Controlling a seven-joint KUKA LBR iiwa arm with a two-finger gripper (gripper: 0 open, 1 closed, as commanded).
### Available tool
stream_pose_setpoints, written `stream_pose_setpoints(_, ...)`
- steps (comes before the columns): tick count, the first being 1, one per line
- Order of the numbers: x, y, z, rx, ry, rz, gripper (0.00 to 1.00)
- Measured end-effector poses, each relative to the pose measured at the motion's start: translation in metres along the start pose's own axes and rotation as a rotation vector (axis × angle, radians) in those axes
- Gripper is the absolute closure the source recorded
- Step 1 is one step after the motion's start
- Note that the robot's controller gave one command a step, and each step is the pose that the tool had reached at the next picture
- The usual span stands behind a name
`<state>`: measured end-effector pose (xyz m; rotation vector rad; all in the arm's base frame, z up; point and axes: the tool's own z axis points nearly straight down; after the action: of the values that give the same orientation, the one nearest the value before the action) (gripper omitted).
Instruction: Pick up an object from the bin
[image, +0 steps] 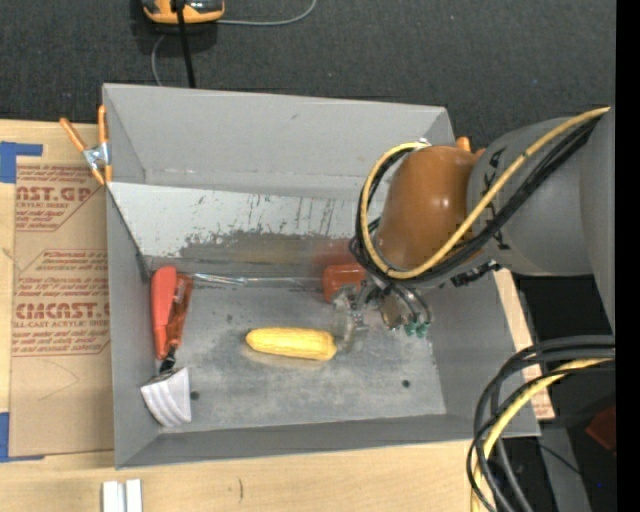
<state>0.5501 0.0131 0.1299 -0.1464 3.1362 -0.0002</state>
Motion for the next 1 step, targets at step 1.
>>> stream_pose_setpoints(1,-0.0099,0.0284,0.0326,0.003,-0.008,-0.037,1.00)
